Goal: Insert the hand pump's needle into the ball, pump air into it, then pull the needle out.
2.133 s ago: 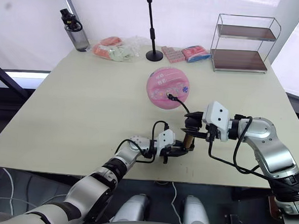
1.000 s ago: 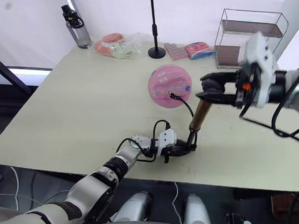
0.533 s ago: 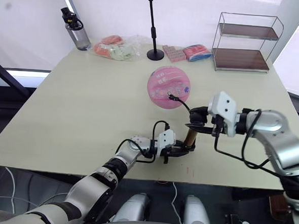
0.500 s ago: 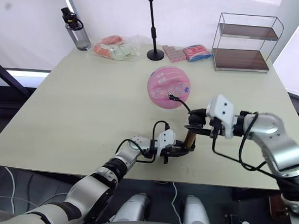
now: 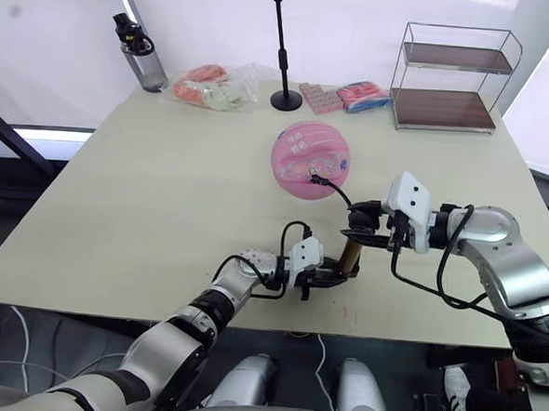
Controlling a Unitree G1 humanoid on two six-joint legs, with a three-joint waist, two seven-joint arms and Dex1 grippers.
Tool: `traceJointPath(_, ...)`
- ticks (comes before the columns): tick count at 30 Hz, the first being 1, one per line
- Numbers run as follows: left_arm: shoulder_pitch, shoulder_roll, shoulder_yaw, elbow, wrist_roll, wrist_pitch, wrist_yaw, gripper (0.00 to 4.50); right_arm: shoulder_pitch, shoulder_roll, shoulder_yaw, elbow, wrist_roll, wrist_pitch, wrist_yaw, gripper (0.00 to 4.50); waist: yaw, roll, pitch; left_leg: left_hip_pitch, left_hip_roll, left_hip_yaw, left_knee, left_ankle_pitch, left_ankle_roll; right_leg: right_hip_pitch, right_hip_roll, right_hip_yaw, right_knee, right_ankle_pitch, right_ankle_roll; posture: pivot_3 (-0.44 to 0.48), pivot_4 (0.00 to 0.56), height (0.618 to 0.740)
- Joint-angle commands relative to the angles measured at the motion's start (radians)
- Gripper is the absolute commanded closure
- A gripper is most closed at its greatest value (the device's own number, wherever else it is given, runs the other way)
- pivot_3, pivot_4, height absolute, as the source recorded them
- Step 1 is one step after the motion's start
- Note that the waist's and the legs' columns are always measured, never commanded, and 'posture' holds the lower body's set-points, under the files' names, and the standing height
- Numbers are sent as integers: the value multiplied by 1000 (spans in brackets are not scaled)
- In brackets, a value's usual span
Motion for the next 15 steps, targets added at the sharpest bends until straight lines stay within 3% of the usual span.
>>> traceJointPath(1, 67, 49, -25, 105, 59, 62, -1, 3413, -116, -70, -146, -65, 123, 96, 25, 2704, 0, 5, 3, -2, 0, 0, 1, 0, 0, -2, 0, 0, 0, 0, 0, 0, 150, 731)
traceJointPath(15, 72, 51, -32, 102, 62, 58, -4, 3413, -371, -200, -278, -33, 309, 298, 33, 2704, -1, 6, 5, -4, -1, -2, 1, 0, 0, -3, -1, -2, 0, 0, 0, 0, 150, 731)
